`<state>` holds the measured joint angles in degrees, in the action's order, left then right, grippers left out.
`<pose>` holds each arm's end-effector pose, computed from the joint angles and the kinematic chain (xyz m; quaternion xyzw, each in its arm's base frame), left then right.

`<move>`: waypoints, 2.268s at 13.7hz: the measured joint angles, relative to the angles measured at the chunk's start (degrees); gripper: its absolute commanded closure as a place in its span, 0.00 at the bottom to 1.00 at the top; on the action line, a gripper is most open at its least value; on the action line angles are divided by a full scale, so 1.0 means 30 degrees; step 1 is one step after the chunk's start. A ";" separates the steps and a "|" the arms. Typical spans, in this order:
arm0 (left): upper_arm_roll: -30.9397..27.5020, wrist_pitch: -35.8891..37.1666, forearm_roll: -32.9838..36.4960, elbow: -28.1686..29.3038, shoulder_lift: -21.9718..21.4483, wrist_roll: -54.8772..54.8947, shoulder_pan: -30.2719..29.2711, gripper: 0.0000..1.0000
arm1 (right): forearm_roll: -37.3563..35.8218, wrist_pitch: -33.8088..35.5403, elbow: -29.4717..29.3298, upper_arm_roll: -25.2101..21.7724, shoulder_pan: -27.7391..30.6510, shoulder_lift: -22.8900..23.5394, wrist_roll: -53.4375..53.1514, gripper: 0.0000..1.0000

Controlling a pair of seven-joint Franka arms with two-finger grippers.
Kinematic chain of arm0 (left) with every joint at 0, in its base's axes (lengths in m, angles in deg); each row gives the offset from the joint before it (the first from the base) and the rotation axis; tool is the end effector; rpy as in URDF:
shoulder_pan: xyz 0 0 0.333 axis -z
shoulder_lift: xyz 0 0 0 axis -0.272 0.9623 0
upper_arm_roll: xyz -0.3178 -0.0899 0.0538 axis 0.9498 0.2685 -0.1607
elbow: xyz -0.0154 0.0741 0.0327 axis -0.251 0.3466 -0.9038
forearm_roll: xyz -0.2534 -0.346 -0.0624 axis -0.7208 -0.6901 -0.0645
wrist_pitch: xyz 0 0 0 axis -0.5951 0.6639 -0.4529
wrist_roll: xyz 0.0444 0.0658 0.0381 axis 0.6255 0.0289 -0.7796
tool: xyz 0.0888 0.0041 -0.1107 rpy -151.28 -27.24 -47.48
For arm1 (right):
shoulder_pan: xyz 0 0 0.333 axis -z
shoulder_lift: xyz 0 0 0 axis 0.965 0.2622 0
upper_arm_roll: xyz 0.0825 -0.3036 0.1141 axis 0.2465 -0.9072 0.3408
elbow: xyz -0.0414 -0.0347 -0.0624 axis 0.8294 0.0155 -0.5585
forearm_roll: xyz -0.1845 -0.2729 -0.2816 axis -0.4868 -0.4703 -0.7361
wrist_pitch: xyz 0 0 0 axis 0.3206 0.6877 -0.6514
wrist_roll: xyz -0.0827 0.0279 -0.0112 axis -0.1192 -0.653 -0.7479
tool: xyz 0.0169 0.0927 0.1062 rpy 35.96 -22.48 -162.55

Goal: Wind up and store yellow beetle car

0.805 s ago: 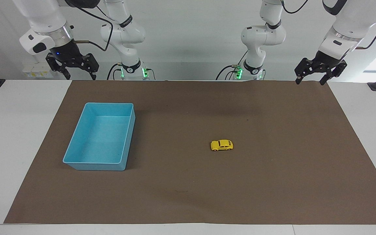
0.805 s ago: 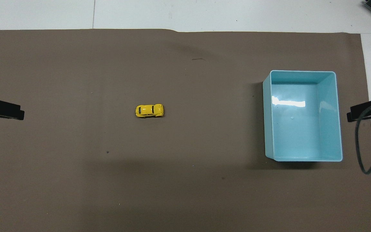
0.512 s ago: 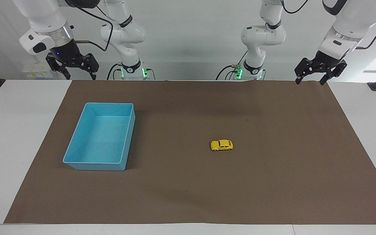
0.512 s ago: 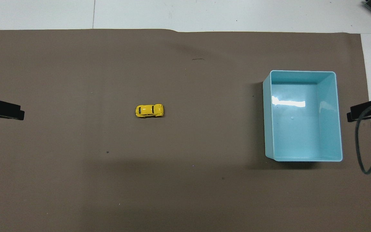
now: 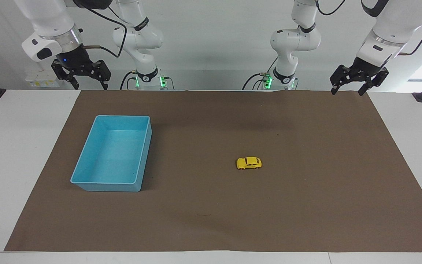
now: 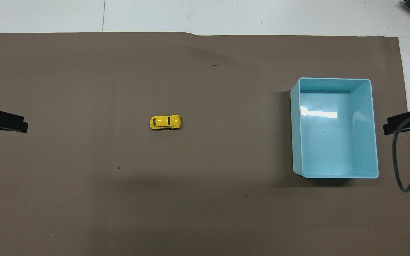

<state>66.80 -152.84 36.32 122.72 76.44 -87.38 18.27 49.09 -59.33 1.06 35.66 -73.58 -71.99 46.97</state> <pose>0.5660 -0.0337 0.6307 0.9990 -0.0437 0.0002 0.0136 0.5700 -0.0230 0.6364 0.9996 -0.0120 -0.0256 0.0086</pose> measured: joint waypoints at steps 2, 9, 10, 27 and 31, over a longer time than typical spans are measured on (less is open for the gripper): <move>-0.0006 0.0000 0.0000 0.0000 0.0000 0.0000 0.0000 0.00 | 0.0000 0.0000 0.0000 0.0000 0.0000 0.0000 0.0000 0.00; -0.0006 0.0000 0.0000 0.0000 0.0000 0.0000 0.0000 0.00 | 0.0000 0.0000 0.0000 0.0000 0.0000 0.0000 0.0000 0.00; -0.0006 -0.0001 0.0000 0.0000 0.0000 0.0000 0.0000 0.00 | 0.0000 0.0000 0.0000 0.0000 0.0000 0.0000 0.0000 0.00; -0.0001 0.0002 0.0000 0.0000 -0.0001 -0.0653 0.0000 0.00 | 0.0000 0.0000 0.0000 0.0000 0.0000 0.0000 0.0000 0.00; -0.0001 0.0040 0.0000 0.0000 -0.0001 -0.0845 0.0000 0.00 | 0.0000 0.0000 0.0000 0.0000 0.0000 0.0000 0.0000 0.00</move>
<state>66.80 -152.72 36.32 122.72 76.44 -89.92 18.27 49.09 -59.33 1.06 35.66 -73.58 -71.99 46.97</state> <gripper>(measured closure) 0.000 0.000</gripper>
